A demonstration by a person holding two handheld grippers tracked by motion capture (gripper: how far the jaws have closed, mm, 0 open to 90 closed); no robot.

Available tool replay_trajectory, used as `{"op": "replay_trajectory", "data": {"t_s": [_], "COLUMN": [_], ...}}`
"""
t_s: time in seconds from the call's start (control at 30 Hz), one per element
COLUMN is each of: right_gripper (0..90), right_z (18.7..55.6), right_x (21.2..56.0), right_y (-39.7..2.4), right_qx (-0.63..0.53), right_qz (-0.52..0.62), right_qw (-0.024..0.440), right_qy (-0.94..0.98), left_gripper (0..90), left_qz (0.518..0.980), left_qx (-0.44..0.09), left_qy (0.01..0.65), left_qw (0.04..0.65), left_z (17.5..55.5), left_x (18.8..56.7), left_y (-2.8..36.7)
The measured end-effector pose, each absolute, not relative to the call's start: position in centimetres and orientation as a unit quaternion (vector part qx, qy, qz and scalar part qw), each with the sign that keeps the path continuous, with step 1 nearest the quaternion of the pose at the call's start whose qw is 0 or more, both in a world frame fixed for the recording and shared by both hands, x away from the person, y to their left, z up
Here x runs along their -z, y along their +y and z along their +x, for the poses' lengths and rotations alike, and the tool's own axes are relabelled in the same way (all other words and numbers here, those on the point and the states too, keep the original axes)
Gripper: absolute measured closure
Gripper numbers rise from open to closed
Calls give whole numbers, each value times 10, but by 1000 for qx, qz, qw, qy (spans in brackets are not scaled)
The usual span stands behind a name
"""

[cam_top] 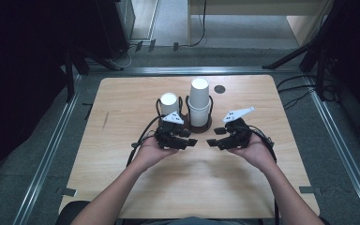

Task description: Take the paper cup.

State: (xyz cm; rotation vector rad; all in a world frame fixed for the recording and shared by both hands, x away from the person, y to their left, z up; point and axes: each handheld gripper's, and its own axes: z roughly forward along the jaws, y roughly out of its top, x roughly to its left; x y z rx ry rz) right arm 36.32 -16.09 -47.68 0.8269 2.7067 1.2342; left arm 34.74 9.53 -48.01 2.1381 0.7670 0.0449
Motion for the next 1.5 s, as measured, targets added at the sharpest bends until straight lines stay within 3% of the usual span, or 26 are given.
{"op": "replay_trajectory", "data": {"t_s": [0.17,0.67,1.5], "right_gripper": [382,323,292], "right_z": [363,377,417], "right_x": [478,459,412], "right_y": [-161,-170,-168], "right_qx": [-396,-408,-398], "right_qz": [268,284,284], "right_qw": [25,43,65], "right_qy": [878,867,870], "left_gripper": [519,721,889], "left_qz": [853,843,833], "left_qx": [-18,-53,-81], "left_qy": [313,334,343], "left_qw": [418,418,427], "left_z": [350,364,396], "left_x": [479,475,458], "left_y": [94,97,81]}}
